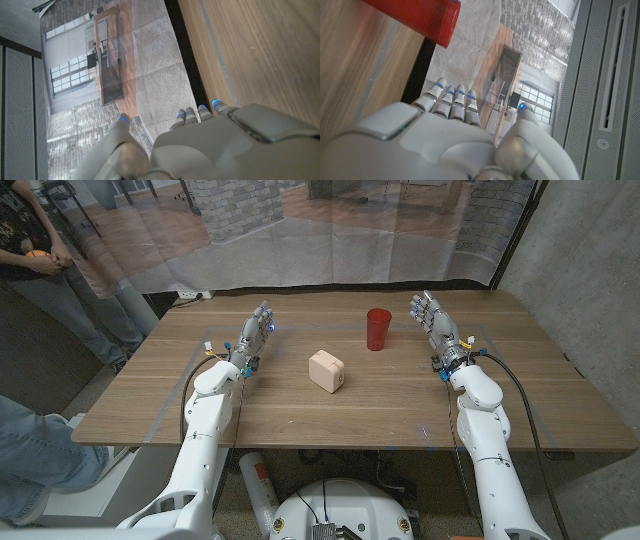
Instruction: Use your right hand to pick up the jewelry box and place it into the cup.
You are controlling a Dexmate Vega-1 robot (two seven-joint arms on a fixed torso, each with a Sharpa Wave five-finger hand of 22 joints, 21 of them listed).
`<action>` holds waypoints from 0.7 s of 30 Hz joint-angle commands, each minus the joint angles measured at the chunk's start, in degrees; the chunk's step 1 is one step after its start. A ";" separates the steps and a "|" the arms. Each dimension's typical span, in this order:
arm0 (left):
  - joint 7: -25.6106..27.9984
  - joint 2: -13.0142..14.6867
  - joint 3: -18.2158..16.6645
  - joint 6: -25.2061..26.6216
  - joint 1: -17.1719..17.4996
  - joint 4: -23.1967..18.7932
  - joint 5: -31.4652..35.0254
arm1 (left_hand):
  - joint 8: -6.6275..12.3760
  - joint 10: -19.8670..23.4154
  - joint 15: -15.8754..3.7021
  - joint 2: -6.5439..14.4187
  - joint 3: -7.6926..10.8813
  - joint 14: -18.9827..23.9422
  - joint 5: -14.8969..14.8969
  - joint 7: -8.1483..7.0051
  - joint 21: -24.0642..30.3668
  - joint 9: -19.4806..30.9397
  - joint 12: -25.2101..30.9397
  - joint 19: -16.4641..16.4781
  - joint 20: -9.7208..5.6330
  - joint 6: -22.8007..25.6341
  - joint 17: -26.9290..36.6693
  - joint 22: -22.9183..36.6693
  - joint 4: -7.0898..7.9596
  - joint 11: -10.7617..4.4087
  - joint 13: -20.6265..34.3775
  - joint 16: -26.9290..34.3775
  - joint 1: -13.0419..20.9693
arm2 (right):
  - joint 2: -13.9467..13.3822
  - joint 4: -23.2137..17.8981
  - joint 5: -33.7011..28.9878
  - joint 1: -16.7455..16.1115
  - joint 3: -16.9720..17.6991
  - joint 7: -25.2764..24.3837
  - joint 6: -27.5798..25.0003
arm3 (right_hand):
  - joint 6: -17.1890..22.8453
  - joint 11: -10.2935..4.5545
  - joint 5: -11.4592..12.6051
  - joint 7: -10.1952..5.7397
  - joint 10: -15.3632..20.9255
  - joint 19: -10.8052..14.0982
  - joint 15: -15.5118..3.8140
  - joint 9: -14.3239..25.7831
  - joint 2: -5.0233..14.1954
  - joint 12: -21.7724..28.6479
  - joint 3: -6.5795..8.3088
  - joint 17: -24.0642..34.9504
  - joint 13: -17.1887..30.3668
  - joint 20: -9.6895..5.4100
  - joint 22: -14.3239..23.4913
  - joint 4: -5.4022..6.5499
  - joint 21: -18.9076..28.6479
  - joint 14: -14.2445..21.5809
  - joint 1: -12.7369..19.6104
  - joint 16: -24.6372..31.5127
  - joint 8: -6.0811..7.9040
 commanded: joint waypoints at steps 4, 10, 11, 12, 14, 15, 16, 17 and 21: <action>-0.05 -0.31 0.02 -0.38 -0.03 -0.01 -0.07 | 0.40 0.22 0.08 0.18 -0.13 -0.25 0.50 0.09 0.32 0.19 0.42 -2.06 -0.77 0.43 0.14 0.15 0.11 0.21 0.12 0.38 0.67 | 0.23 -2.71 -0.07 -1.78 -0.77 1.61 4.04 | 0.02 -0.21 0.23 -0.31 0.45 0.76 0.19 0.33 -0.15 0.24 0.12 0.16 0.11 -1.38 0.27 -0.59 -0.23 0.34 0.66 0.23 0.27; 0.15 -0.42 0.13 -0.79 0.13 -0.12 -0.09 | 0.45 0.58 0.04 0.23 -0.20 0.14 0.60 0.08 0.39 0.17 0.52 -1.78 -0.67 0.70 0.14 0.16 0.09 0.08 0.12 0.48 0.74 | 0.22 -3.55 0.01 -2.23 -1.05 2.07 4.77 | 0.17 -0.56 0.20 -0.29 0.71 0.80 0.13 0.33 -0.13 0.33 0.15 0.15 0.12 -1.36 0.27 -0.72 -0.34 0.30 0.87 0.21 0.32; 0.12 -0.39 0.15 -0.76 0.13 -0.15 -0.09 | 0.43 0.62 0.00 0.25 -0.22 0.17 0.63 0.06 0.39 0.17 0.51 -1.75 -0.69 0.72 0.15 0.16 0.08 0.10 0.12 0.47 0.77 | 0.17 -3.59 -0.04 -2.28 -1.10 2.15 4.91 | 0.19 -0.54 0.20 -0.33 0.72 0.82 0.14 0.33 -0.13 0.33 0.15 0.15 0.12 -1.38 0.27 -0.74 -0.35 0.31 0.89 0.21 0.33; 0.02 -0.33 0.21 -0.65 0.12 -0.15 -0.08 | 0.48 0.90 0.02 0.26 -0.24 0.28 0.66 0.05 0.44 0.17 0.61 -1.58 -0.69 0.89 0.15 0.16 0.08 -0.01 0.12 0.49 0.79 | 0.09 -3.62 -0.20 -2.31 -1.16 2.18 5.03 | 0.20 -0.54 0.20 -0.33 0.72 0.81 0.13 0.33 -0.13 0.34 0.16 0.15 0.12 -1.36 0.28 -0.75 -0.36 0.29 0.91 0.20 0.33; -0.24 -0.21 0.31 -0.63 0.14 -0.12 -0.10 | 0.51 0.88 -0.01 0.27 -0.25 0.32 0.67 0.07 0.45 0.17 0.59 -1.55 -0.67 0.97 0.15 0.16 0.07 0.03 0.12 0.50 0.81 | 0.07 -3.69 -0.28 -2.34 -1.18 2.16 4.95 | 0.22 -0.53 0.19 -0.33 0.73 0.82 0.13 0.33 -0.12 0.34 0.16 0.14 0.12 -1.33 0.28 -0.78 -0.38 0.29 0.95 0.20 0.34; -0.13 -0.15 0.40 -0.67 0.18 -0.17 0.08 | 0.51 0.86 -0.05 0.28 -0.26 0.34 0.68 0.05 0.43 0.17 0.58 -1.58 -0.66 0.99 0.15 0.16 0.07 -0.02 0.12 0.50 0.82 | 0.07 -3.69 -0.34 -2.35 -1.18 2.13 5.00 | 0.22 -0.54 0.19 -0.33 0.72 0.83 0.09 0.33 -0.13 0.33 0.16 0.14 0.12 -1.35 0.28 -0.79 -0.39 0.28 0.97 0.19 0.34; -0.12 -0.11 0.44 -0.65 0.23 -0.22 0.15 | 0.51 0.88 -0.07 0.28 -0.26 0.36 0.69 0.05 0.43 0.17 0.58 -1.57 -0.66 1.01 0.15 0.16 0.07 0.01 0.12 0.50 0.82 | 0.08 -3.69 -0.61 -2.40 -1.17 1.91 5.16 | 0.21 -0.50 0.18 -0.34 0.77 0.84 0.12 0.33 -0.14 0.35 0.16 0.14 0.13 -1.30 0.28 -0.81 -0.41 0.31 0.99 0.20 0.33; -0.15 -0.13 0.43 -0.54 0.27 -0.27 0.09 | 0.52 0.91 -0.08 0.29 -0.27 0.38 0.70 0.04 0.42 0.16 0.59 -1.59 -0.66 1.05 0.15 0.16 0.06 -0.04 0.12 0.50 0.84 | 0.07 -3.72 -0.87 -2.47 -1.16 1.72 5.37 | 0.22 -0.52 0.17 -0.36 0.74 0.85 0.10 0.33 -0.14 0.33 0.16 0.14 0.13 -1.33 0.28 -0.83 -0.42 0.30 1.02 0.20 0.33; 0.09 -0.09 0.46 -0.22 0.45 -0.56 0.24 | 0.58 0.95 -0.09 0.31 -0.29 0.44 0.74 -0.04 0.40 0.16 0.58 -1.58 -0.62 1.28 0.15 0.17 0.05 -0.07 0.12 0.50 0.87 | -0.15 -4.11 -0.86 -2.82 -1.24 2.14 6.18 | 0.23 -0.54 0.16 -0.35 0.76 0.87 0.07 0.33 -0.16 0.34 0.16 0.14 0.13 -1.30 0.28 -0.90 -0.48 0.33 1.12 0.21 0.33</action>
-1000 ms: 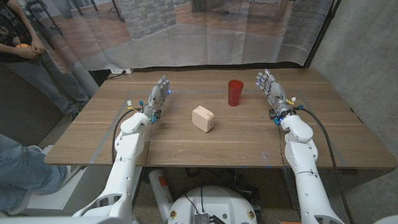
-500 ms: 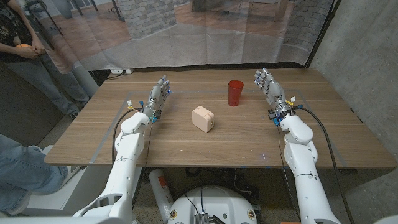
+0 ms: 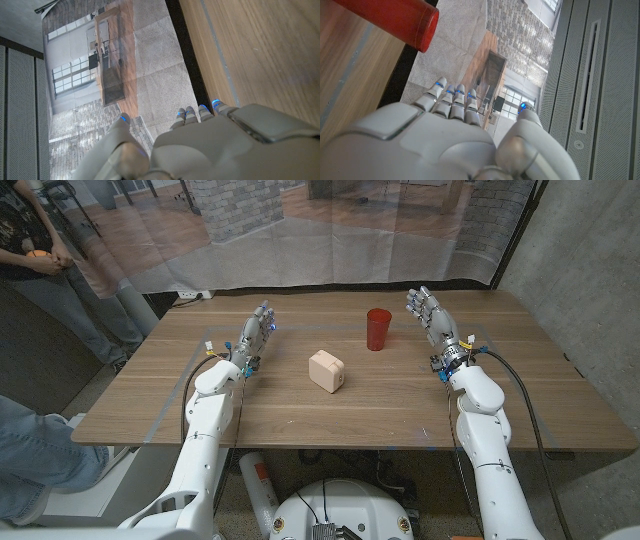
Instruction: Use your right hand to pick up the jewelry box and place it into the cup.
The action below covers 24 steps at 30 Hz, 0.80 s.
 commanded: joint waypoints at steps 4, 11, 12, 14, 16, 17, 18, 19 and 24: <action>0.18 0.26 0.41 0.28 0.45 -0.66 0.40 | 0.36 0.23 0.16 0.11 -0.33 0.22 0.39 -0.09 0.35 0.15 0.55 -1.67 -0.58 0.36 0.15 0.17 0.04 -0.13 0.12 0.24 0.69 | -0.37 -1.76 -0.53 -1.24 -0.55 0.83 2.31 | 0.30 -0.37 0.14 -0.42 0.32 0.28 0.01 0.34 0.01 0.29 0.19 0.13 0.14 -1.24 0.28 -0.52 -0.11 0.37 0.68 0.21 0.35; 0.77 0.22 0.84 0.91 0.74 -1.65 0.94 | 0.39 0.52 0.09 0.17 -0.37 0.40 0.46 -0.02 0.35 0.15 0.62 -1.59 -0.55 0.60 0.15 0.18 0.01 -0.20 0.11 0.26 0.77 | -0.74 -2.79 -0.89 -1.89 -0.93 1.38 2.96 | 0.29 -0.48 0.12 -0.48 0.32 0.29 -0.01 0.34 0.00 0.28 0.20 0.11 0.14 -1.19 0.28 -0.63 -0.20 0.21 0.84 0.15 0.34; 0.83 0.23 0.89 0.87 0.80 -1.77 1.00 | 0.40 0.53 0.08 0.19 -0.38 0.43 0.47 -0.04 0.35 0.14 0.61 -1.56 -0.54 0.64 0.15 0.18 0.01 -0.23 0.11 0.26 0.78 | -0.75 -2.96 -0.90 -1.99 -0.96 1.41 2.77 | 0.30 -0.50 0.12 -0.46 0.29 0.27 -0.01 0.34 -0.01 0.27 0.20 0.11 0.15 -1.19 0.28 -0.64 -0.22 0.23 0.86 0.15 0.34; 0.91 0.15 0.86 0.76 0.91 -1.94 0.89 | 0.41 0.57 0.07 0.20 -0.39 0.45 0.48 -0.01 0.36 0.14 0.62 -1.52 -0.52 0.71 0.15 0.18 0.01 -0.29 0.11 0.26 0.80 | -0.96 -3.06 -1.38 -2.16 -1.06 1.41 3.11 | 0.30 -0.45 0.11 -0.47 0.31 0.30 0.00 0.34 -0.02 0.28 0.20 0.11 0.15 -1.18 0.28 -0.69 -0.25 0.24 0.93 0.15 0.34; 0.96 0.11 0.83 0.71 1.05 -2.14 0.79 | 0.42 0.63 0.10 0.23 -0.40 0.52 0.50 -0.05 0.37 0.14 0.63 -1.47 -0.53 0.79 0.15 0.18 0.00 -0.29 0.11 0.27 0.82 | -0.99 -3.22 -1.57 -2.34 -1.21 1.43 3.44 | 0.32 -0.57 0.11 -0.46 0.34 0.31 -0.01 0.34 -0.04 0.29 0.20 0.11 0.15 -1.15 0.28 -0.72 -0.28 0.26 0.98 0.16 0.34; 0.98 0.12 0.83 0.71 1.12 -2.25 0.76 | 0.42 0.64 0.01 0.24 -0.41 0.58 0.51 -0.05 0.38 0.14 0.62 -1.44 -0.52 0.81 0.15 0.18 -0.01 -0.30 0.11 0.28 0.84 | -0.96 -3.34 -1.61 -2.42 -1.30 1.45 3.54 | 0.28 -0.54 0.10 -0.49 0.32 0.32 0.00 0.34 -0.04 0.28 0.20 0.11 0.15 -1.15 0.28 -0.74 -0.29 0.24 1.00 0.15 0.33; 1.05 0.11 0.83 0.67 1.20 -2.33 0.75 | 0.40 0.68 0.01 0.25 -0.42 0.67 0.53 -0.04 0.39 0.14 0.62 -1.39 -0.53 0.81 0.15 0.18 -0.01 -0.21 0.11 0.31 0.86 | -0.98 -3.46 -1.78 -2.49 -1.41 1.44 3.72 | 0.29 -0.65 0.10 -0.50 0.32 0.33 0.00 0.34 -0.05 0.28 0.20 0.11 0.15 -1.13 0.28 -0.76 -0.31 0.24 1.03 0.15 0.33; 1.10 0.12 0.84 0.67 1.28 -2.43 0.75 | 0.42 0.79 0.06 0.27 -0.43 0.72 0.54 -0.04 0.40 0.14 0.65 -1.34 -0.53 0.90 0.15 0.18 -0.02 -0.24 0.11 0.31 0.87 | -1.02 -3.60 -2.06 -2.57 -1.52 1.38 3.97 | 0.27 -0.62 0.10 -0.50 0.32 0.33 0.00 0.34 -0.06 0.28 0.20 0.11 0.15 -1.15 0.28 -0.77 -0.31 0.23 1.04 0.15 0.32; 1.26 0.14 0.85 0.58 1.60 -2.64 0.66 | 0.40 0.87 0.08 0.30 -0.45 0.78 0.57 -0.03 0.39 0.14 0.66 -1.30 -0.54 0.95 0.15 0.18 -0.03 -0.20 0.11 0.30 0.92 | -1.25 -4.44 -3.81 -3.04 -2.06 0.84 5.37 | 0.30 -0.58 0.07 -0.53 0.38 0.33 -0.02 0.34 -0.06 0.30 0.19 0.11 0.15 -1.07 0.29 -0.80 -0.37 0.23 1.10 0.15 0.32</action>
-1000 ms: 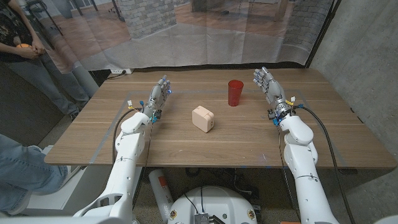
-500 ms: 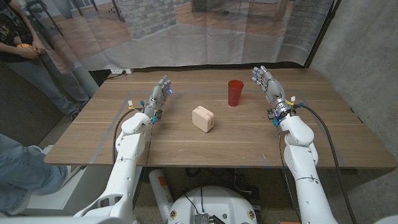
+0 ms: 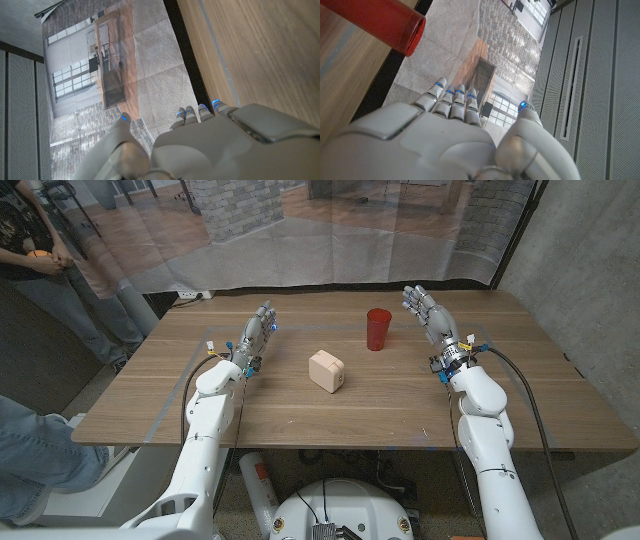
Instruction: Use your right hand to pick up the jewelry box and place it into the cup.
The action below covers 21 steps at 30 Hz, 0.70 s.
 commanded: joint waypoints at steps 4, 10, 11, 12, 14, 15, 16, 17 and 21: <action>0.55 0.06 0.23 -0.05 0.86 -1.01 -0.02 | 0.40 0.23 0.06 0.10 -0.24 0.13 0.33 0.29 0.39 0.14 0.25 -1.28 -0.57 0.32 0.15 0.18 0.19 -0.15 0.12 0.29 0.73 | -0.49 -2.24 -3.00 -1.48 -1.21 -0.46 2.94 | 0.25 -0.51 0.04 -0.54 0.31 0.36 -0.06 0.06 -0.15 0.31 0.20 0.10 0.16 -1.02 0.29 -0.37 -0.20 0.23 0.64 0.15 0.30; 0.63 0.10 0.32 -0.19 0.91 -1.10 -0.14 | 0.42 0.25 0.05 0.14 -0.27 0.13 0.36 0.32 0.36 0.13 0.22 -1.28 -0.58 0.47 0.15 0.18 0.18 -0.12 0.12 0.25 0.78 | -0.46 -2.86 -3.48 -2.04 -1.46 -0.63 3.24 | 0.26 -0.39 -0.01 -0.53 0.35 0.61 -0.23 0.06 -0.10 0.32 0.23 0.09 0.16 -0.80 0.29 -0.46 -0.21 0.34 0.82 0.18 0.29; 0.65 0.13 0.32 -0.25 0.89 -1.05 -0.14 | 0.41 0.25 0.05 0.14 -0.27 0.13 0.36 0.32 0.35 0.13 0.22 -1.30 -0.56 0.47 0.15 0.18 0.17 -0.15 0.12 0.25 0.79 | -0.56 -2.88 -3.69 -2.10 -1.53 -0.61 3.41 | 0.23 -0.39 -0.01 -0.53 0.35 0.64 -0.22 0.06 -0.10 0.32 0.24 0.09 0.16 -0.76 0.29 -0.47 -0.21 0.33 0.84 0.18 0.28; 0.75 0.14 0.30 -0.32 0.88 -1.01 -0.13 | 0.41 0.25 0.05 0.15 -0.27 0.17 0.37 0.33 0.35 0.13 0.22 -1.30 -0.56 0.49 0.15 0.19 0.17 -0.15 0.12 0.26 0.79 | -0.48 -2.98 -3.90 -2.20 -1.58 -0.80 3.49 | 0.22 -0.45 -0.02 -0.54 0.34 0.70 -0.25 0.06 -0.10 0.31 0.24 0.09 0.16 -0.70 0.29 -0.49 -0.20 0.36 0.87 0.19 0.28; 0.76 0.12 0.18 -0.51 0.82 -0.80 -0.30 | 0.40 0.25 0.07 0.17 -0.29 0.14 0.38 0.30 0.32 0.13 0.20 -1.33 -0.61 0.52 0.15 0.19 0.17 -0.14 0.12 0.23 0.82 | -0.52 -3.25 -4.51 -2.43 -1.72 -1.03 3.78 | 0.19 -0.33 -0.04 -0.51 0.36 0.73 -0.19 0.06 -0.09 0.32 0.25 0.09 0.17 -0.63 0.29 -0.52 -0.22 0.37 0.92 0.19 0.26; 0.82 0.19 0.20 -0.61 0.78 -0.70 -0.21 | 0.40 0.25 0.06 0.18 -0.30 0.16 0.39 0.29 0.31 0.13 0.19 -1.34 -0.76 0.54 0.15 0.19 0.16 -0.13 0.12 0.23 0.83 | -0.57 -3.49 -5.04 -2.59 -1.84 -1.22 4.03 | 0.19 -0.35 -0.05 -0.51 0.36 0.73 -0.19 0.06 -0.09 0.32 0.25 0.09 0.17 -0.60 0.29 -0.53 -0.25 0.38 0.96 0.19 0.26; 0.90 0.19 0.19 -0.64 0.76 -0.66 -0.21 | 0.39 0.25 0.08 0.20 -0.31 0.12 0.40 0.28 0.28 0.13 0.18 -1.39 -1.12 0.57 0.15 0.18 0.15 -0.12 0.12 0.20 0.86 | -0.60 -3.73 -5.47 -2.72 -1.93 -1.37 4.08 | 0.21 -0.36 -0.05 -0.50 0.39 0.73 -0.21 0.06 -0.09 0.33 0.25 0.09 0.17 -0.60 0.29 -0.55 -0.26 0.40 0.98 0.20 0.27; 0.86 0.22 0.19 -0.68 0.70 -0.54 -0.24 | 0.37 0.25 0.09 0.21 -0.32 0.00 0.41 0.31 0.28 0.13 0.17 -1.38 -1.15 0.56 0.15 0.18 0.15 -0.12 0.12 0.14 0.87 | -0.74 -4.01 -6.16 -2.86 -2.05 -1.55 4.25 | 0.23 -0.35 -0.06 -0.52 0.38 0.74 -0.21 0.06 -0.09 0.32 0.25 0.09 0.17 -0.58 0.29 -0.56 -0.28 0.40 1.00 0.20 0.27; 0.73 0.26 0.22 -0.85 0.40 -0.06 -0.34 | 0.34 0.21 0.00 0.24 -0.35 -0.01 0.43 0.29 0.26 0.13 0.13 -1.37 -1.18 0.57 0.15 0.18 0.14 -0.09 0.12 0.12 0.91 | -0.86 -5.04 -8.44 -3.40 -2.57 -2.39 4.50 | 0.21 -0.40 -0.10 -0.55 0.36 0.76 -0.15 0.06 -0.09 0.31 0.25 0.09 0.17 -0.55 0.29 -0.60 -0.33 0.50 1.07 0.23 0.27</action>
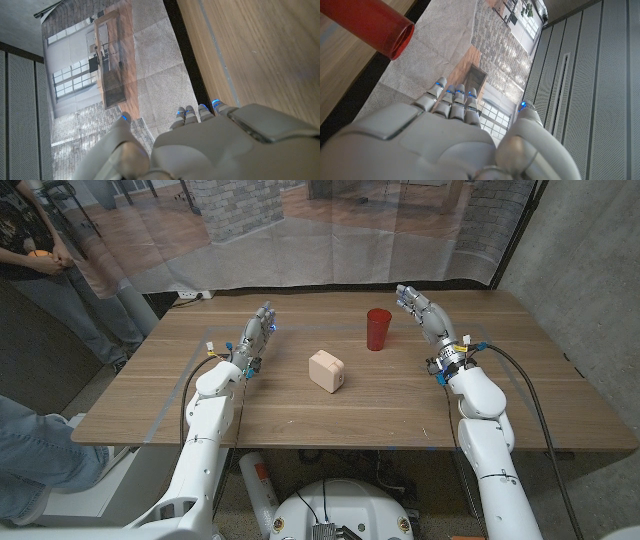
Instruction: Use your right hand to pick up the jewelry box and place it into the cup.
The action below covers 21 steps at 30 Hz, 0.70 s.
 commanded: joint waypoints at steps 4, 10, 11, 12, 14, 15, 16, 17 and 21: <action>0.00 0.17 0.02 -0.98 -0.51 1.07 -0.38 | 0.33 0.20 -0.02 -0.03 -0.14 -0.03 0.46 -0.06 0.22 0.13 0.11 -1.42 -1.06 0.33 0.15 0.17 -0.12 -0.15 0.12 0.09 0.65 | -0.36 -2.41 -4.67 -1.59 -1.74 -1.45 1.67 | -0.15 -0.35 -0.12 -0.23 0.41 0.78 -0.20 0.07 -0.08 0.33 0.02 0.08 0.17 -0.53 0.28 -0.38 -0.37 0.53 0.54 0.23 0.25; 0.01 0.17 -0.27 -1.25 -0.63 1.17 -0.66 | 0.30 0.23 -0.10 0.01 -0.18 -0.03 0.49 -0.16 0.19 0.13 0.09 -1.46 -0.92 0.39 0.16 0.17 -0.13 -0.10 0.12 0.07 0.70 | -0.58 -3.00 -6.43 -1.66 -2.47 -1.93 2.11 | -0.27 -0.32 -0.19 -0.15 0.52 0.82 -0.18 0.07 0.00 0.36 0.08 0.07 0.17 -0.50 0.28 -0.47 -0.46 0.57 0.76 0.23 0.20; -0.02 0.16 -0.33 -1.25 -0.63 1.16 -0.74 | 0.29 0.23 -0.11 0.01 -0.19 -0.05 0.49 -0.17 0.18 0.13 0.08 -1.48 -0.85 0.38 0.16 0.17 -0.13 -0.15 0.12 0.06 0.71 | -0.56 -3.06 -6.59 -1.68 -2.58 -2.02 2.24 | -0.32 -0.31 -0.19 -0.19 0.55 0.83 -0.17 0.08 0.01 0.37 0.08 0.07 0.18 -0.49 0.28 -0.49 -0.47 0.59 0.79 0.24 0.18; -0.03 0.19 -0.34 -1.25 -0.63 1.15 -0.74 | 0.28 0.23 -0.09 0.02 -0.20 -0.04 0.50 -0.18 0.18 0.13 0.08 -1.47 -0.82 0.37 0.16 0.17 -0.13 -0.21 0.12 0.05 0.72 | -0.62 -3.15 -6.94 -1.74 -2.67 -2.14 2.45 | -0.34 -0.30 -0.20 -0.19 0.56 0.85 -0.19 0.08 0.01 0.37 0.09 0.07 0.18 -0.50 0.28 -0.50 -0.48 0.57 0.81 0.23 0.17; -0.07 0.26 -0.34 -1.21 -0.66 1.16 -0.73 | 0.28 0.20 -0.05 0.04 -0.22 -0.02 0.51 -0.16 0.18 0.13 0.06 -1.43 -0.80 0.41 0.16 0.17 -0.14 -0.23 0.12 0.05 0.73 | -0.71 -3.37 -7.62 -1.85 -2.86 -2.37 2.76 | -0.35 -0.19 -0.22 -0.21 0.56 0.87 -0.17 0.08 0.01 0.37 0.09 0.07 0.18 -0.49 0.28 -0.52 -0.50 0.58 0.85 0.22 0.17; -0.12 0.39 -0.26 -1.17 -0.68 1.19 -0.59 | 0.28 0.22 -0.05 0.04 -0.23 -0.02 0.51 -0.23 0.18 0.13 0.05 -1.44 -0.79 0.44 0.16 0.17 -0.14 -0.26 0.12 0.05 0.74 | -0.80 -3.61 -8.04 -1.96 -3.06 -2.36 2.76 | -0.36 -0.23 -0.23 -0.19 0.54 0.90 -0.16 0.08 0.01 0.36 0.09 0.07 0.18 -0.49 0.28 -0.53 -0.51 0.58 0.88 0.22 0.16; -0.13 0.39 -0.26 -1.17 -0.68 1.19 -0.59 | 0.28 0.19 -0.05 0.05 -0.23 -0.03 0.51 -0.21 0.16 0.13 0.04 -1.47 -0.75 0.45 0.16 0.17 -0.14 -0.20 0.13 0.04 0.75 | -0.81 -3.63 -8.06 -1.97 -3.07 -2.38 2.74 | -0.38 -0.32 -0.24 -0.14 0.51 1.02 -0.20 0.08 0.01 0.34 0.10 0.07 0.18 -0.49 0.28 -0.55 -0.48 0.57 0.92 0.22 0.16; -0.18 0.43 -0.25 -1.16 -0.69 1.20 -0.58 | 0.28 0.18 -0.08 0.05 -0.24 -0.03 0.52 -0.24 0.17 0.13 0.03 -1.44 -0.77 0.47 0.16 0.17 -0.14 -0.15 0.13 0.04 0.76 | -0.88 -3.73 -8.12 -2.02 -3.17 -2.28 2.69 | -0.40 -0.32 -0.26 -0.17 0.52 1.23 -0.17 0.08 0.01 0.35 0.10 0.07 0.18 -0.46 0.28 -0.57 -0.43 0.61 0.95 0.23 0.15; -0.24 0.46 -0.20 -1.06 -0.61 1.09 -0.55 | 0.28 0.22 -0.05 0.08 -0.28 -0.04 0.53 -0.20 0.15 0.13 0.03 -1.45 -0.76 0.55 0.16 0.17 -0.15 -0.10 0.13 0.02 0.78 | -0.99 -4.00 -8.31 -2.26 -3.51 -2.14 2.77 | -0.46 -0.30 -0.32 -0.15 0.49 1.77 0.02 0.08 -0.02 0.33 0.09 0.06 0.18 -0.05 0.26 -0.65 -0.32 0.65 1.09 0.23 0.13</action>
